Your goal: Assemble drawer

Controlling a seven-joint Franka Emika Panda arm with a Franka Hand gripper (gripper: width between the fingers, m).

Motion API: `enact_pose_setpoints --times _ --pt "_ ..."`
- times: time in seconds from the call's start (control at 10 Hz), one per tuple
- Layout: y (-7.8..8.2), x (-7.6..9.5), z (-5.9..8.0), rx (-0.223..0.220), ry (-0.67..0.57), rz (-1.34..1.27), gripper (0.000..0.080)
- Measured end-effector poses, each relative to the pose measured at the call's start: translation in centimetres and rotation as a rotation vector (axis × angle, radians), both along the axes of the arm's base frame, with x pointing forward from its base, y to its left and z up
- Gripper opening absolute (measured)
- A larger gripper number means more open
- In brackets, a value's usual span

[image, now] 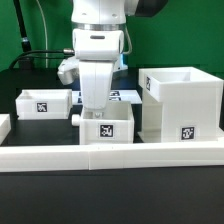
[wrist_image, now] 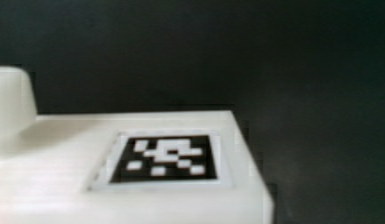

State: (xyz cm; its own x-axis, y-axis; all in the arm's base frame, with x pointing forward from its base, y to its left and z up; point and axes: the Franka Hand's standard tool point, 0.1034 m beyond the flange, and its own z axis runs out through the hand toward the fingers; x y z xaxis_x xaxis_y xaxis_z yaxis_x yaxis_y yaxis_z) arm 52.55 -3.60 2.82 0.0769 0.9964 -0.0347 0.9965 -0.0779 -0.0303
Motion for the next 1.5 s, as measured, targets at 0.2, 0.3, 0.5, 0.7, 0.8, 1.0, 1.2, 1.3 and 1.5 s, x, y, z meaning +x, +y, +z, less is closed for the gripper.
enact_pose_setpoints --times 0.2,0.3,0.5,0.7,0.8,1.0,1.2,1.3,1.5 --pt "0.49 0.11 -0.19 0.001 0.003 0.021 0.0042" --pt "0.63 0.13 -0.17 0.001 0.003 0.014 0.0042" --pt "0.47 0.08 -0.22 0.001 0.004 0.011 0.0042" --pt "0.48 0.31 -0.39 -0.002 0.02 0.051 0.0042" --pt "0.52 0.66 -0.41 -0.004 0.02 0.055 0.0042" --pt "0.39 0.62 -0.57 -0.004 0.006 0.05 0.0042" --pt "0.54 0.53 -0.87 -0.004 0.01 0.046 0.0042" --pt "0.76 0.7 -0.85 -0.003 -0.001 0.039 0.0042" --pt "0.69 0.66 -0.88 -0.003 -0.002 0.035 0.0042"
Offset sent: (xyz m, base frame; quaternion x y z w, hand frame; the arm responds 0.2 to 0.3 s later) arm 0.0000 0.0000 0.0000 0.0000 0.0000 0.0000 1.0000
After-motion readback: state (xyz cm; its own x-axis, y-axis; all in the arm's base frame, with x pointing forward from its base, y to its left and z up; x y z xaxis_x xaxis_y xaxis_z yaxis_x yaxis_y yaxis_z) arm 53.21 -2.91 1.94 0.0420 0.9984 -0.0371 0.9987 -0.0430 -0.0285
